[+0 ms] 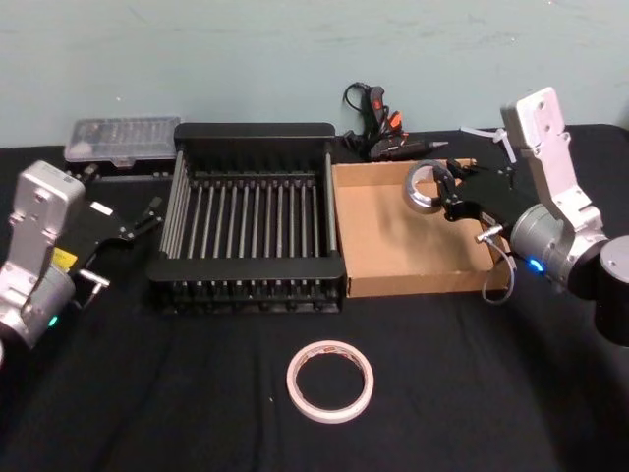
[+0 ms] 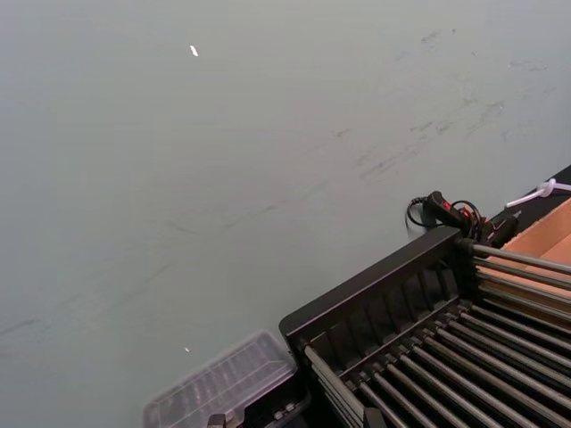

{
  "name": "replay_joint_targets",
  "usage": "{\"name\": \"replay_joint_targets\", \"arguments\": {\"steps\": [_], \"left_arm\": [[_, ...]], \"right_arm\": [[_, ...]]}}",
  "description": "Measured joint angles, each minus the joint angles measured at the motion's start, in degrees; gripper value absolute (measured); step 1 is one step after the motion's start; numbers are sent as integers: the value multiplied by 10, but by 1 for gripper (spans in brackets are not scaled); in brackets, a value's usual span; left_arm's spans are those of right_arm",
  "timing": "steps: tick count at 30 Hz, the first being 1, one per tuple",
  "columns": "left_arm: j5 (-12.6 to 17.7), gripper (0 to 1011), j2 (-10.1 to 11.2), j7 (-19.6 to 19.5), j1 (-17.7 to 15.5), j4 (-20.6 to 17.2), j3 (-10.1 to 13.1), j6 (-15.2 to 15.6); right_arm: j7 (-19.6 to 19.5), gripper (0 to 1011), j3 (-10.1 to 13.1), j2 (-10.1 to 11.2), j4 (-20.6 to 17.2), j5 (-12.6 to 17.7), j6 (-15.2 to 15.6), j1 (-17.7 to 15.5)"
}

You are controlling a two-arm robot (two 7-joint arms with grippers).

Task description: Pick up the white tape and place it into the black box , Pick up the silver tape and place it into the brown box.

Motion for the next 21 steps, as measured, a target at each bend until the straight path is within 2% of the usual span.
{"name": "replay_joint_targets", "arguments": {"steps": [12, 21], "left_arm": [[0, 1001, 0, 0, 0, 0, 0, 0], [0, 1001, 0, 0, 0, 0, 0, 0]], "right_arm": [[-8, 157, -3, -33, 82, -21, -28, 27], [-9, 157, -2, -43, 102, -30, -32, 29]]}}
